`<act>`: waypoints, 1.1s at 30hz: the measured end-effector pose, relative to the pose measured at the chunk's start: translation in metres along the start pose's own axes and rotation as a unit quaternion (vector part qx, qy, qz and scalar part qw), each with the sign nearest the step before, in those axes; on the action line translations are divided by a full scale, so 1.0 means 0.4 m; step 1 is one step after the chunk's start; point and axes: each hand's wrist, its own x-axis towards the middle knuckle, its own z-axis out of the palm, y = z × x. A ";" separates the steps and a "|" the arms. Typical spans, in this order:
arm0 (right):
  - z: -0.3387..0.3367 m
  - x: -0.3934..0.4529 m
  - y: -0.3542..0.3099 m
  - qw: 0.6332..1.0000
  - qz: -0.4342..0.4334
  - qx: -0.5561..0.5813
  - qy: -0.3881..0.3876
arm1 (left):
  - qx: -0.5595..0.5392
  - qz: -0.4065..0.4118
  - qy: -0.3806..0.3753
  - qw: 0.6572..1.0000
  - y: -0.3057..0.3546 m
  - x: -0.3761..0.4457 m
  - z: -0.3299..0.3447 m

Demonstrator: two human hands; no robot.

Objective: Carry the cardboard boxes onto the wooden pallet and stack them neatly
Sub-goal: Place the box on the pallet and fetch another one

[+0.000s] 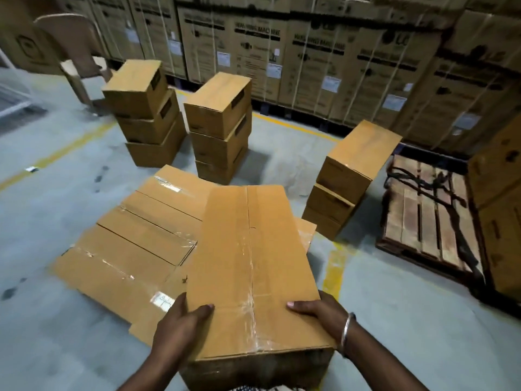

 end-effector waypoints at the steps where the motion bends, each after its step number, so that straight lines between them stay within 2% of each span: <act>1: -0.004 0.017 -0.009 1.000 -0.003 -0.012 -0.003 | -0.006 0.000 0.005 1.000 0.002 0.007 0.006; 10: -0.145 0.184 -0.050 0.996 0.029 -0.061 -0.054 | -0.031 -0.054 0.048 0.997 0.084 0.033 0.134; 19: -0.516 0.320 -0.212 0.984 0.042 -0.096 -0.146 | -0.047 -0.142 0.110 0.983 0.321 -0.034 0.496; 23: -0.620 0.357 -0.284 0.979 0.038 -0.118 -0.160 | -0.088 -0.132 0.128 0.979 0.396 -0.031 0.582; 33: -0.593 0.526 -0.465 0.954 -0.008 -0.210 -0.216 | -0.218 -0.136 0.193 0.947 0.446 0.077 0.627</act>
